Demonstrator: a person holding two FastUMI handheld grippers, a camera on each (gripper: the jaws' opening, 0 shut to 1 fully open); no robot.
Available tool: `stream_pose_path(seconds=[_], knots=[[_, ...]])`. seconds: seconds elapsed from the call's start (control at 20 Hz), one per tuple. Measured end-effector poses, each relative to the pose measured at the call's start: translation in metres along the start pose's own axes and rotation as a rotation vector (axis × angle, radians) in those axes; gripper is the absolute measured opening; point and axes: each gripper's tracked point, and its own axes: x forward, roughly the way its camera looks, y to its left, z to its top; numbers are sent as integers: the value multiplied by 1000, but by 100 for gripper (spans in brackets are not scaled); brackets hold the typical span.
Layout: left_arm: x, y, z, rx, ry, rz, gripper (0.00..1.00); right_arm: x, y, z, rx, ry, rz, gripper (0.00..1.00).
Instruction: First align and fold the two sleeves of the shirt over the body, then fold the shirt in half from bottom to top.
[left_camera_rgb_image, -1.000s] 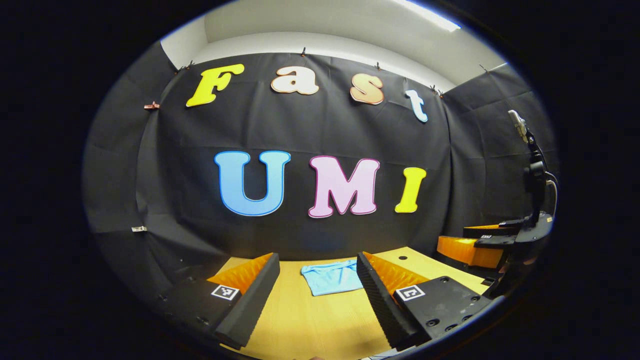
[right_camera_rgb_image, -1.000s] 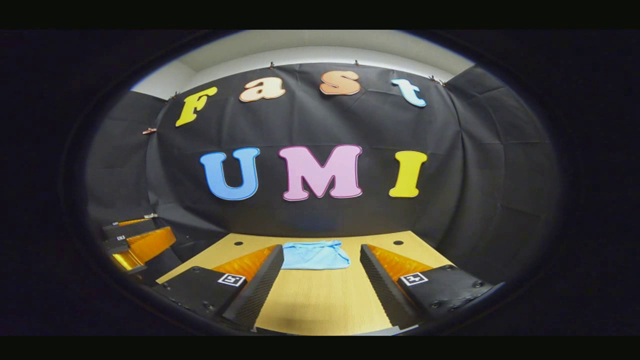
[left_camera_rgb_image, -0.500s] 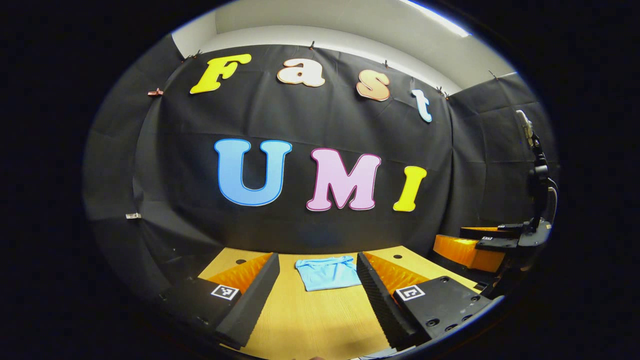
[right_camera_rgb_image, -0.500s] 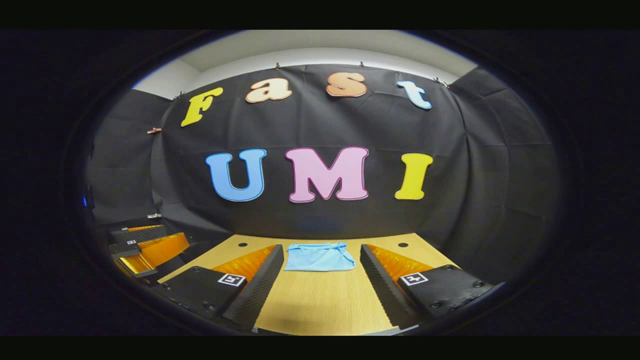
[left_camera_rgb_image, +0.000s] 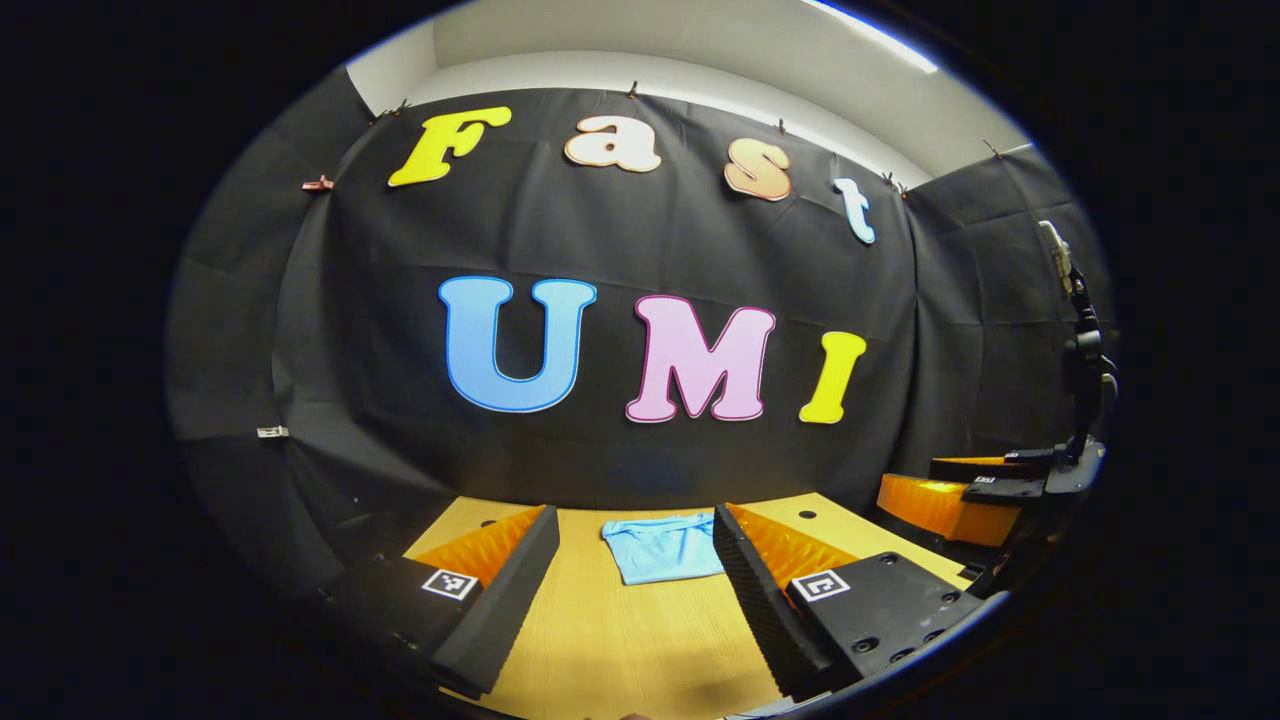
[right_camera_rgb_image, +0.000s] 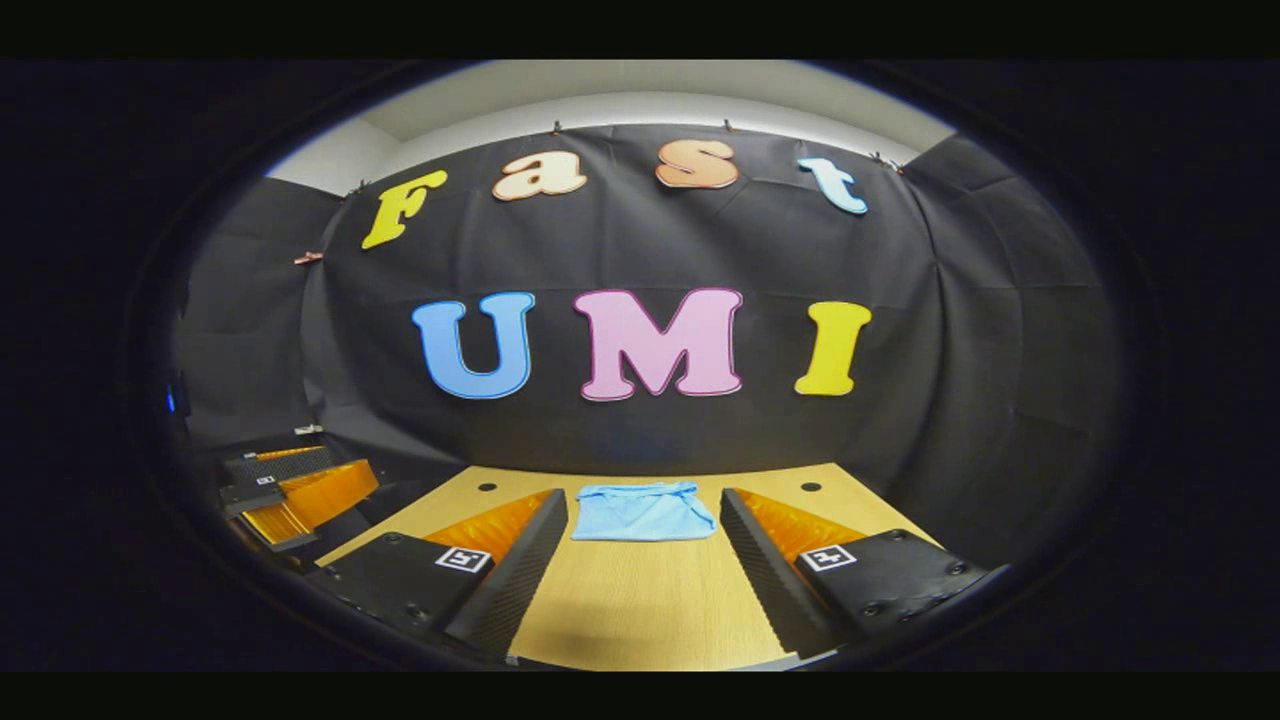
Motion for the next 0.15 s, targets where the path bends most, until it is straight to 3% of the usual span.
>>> stream_pose_path(seconds=[0.15], knots=[[3, 4, -2, 4, 0, 5, 98, 3, 2, -1, -3, 3, 2, 96]])
